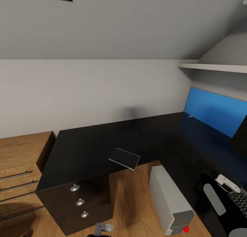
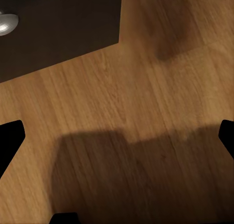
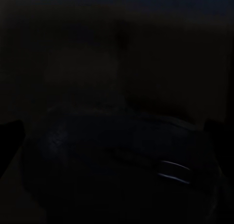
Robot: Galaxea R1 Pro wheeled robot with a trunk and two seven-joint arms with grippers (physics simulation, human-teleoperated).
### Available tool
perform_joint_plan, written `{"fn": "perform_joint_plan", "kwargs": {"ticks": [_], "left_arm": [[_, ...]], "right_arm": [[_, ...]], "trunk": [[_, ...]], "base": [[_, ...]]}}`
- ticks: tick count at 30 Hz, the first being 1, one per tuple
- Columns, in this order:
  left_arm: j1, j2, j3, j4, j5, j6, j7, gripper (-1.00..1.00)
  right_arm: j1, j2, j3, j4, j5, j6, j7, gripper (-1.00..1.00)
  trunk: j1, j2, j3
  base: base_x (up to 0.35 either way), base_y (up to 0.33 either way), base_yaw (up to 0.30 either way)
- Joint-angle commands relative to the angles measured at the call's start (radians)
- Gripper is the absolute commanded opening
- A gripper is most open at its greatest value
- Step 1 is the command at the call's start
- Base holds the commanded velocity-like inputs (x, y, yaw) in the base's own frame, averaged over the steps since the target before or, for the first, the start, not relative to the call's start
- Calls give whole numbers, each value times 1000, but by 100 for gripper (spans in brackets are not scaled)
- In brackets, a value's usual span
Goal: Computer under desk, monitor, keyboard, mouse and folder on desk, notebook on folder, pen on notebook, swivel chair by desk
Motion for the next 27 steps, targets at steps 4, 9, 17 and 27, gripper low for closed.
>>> {"fn": "perform_joint_plan", "kwargs": {"ticks": [4, 9, 17, 27], "left_arm": [[-1, 0, -9, -1, 10, -4, 5, 100], [-1, 0, -9, -1, 10, -4, 5, 100], [-1, 0, -9, -1, 10, -5, 5, 100], [-1, 0, -9, -1, 10, -5, 5, 100]], "right_arm": [[0, 0, 0, -2, 19, 6, -5, -100], [-1, 1, 0, -2, 30, 6, -6, -100], [-1, 2, 0, -2, 32, 6, -7, 100], [-1, 2, 0, -2, 32, 6, -6, 100]], "trunk": [[0, -1, -1], [0, -1, -1], [0, -1, -1], [0, -1, -1]], "base": [[0, 0, 0], [0, 0, 0], [0, 0, 0], [0, 0, 0]]}}
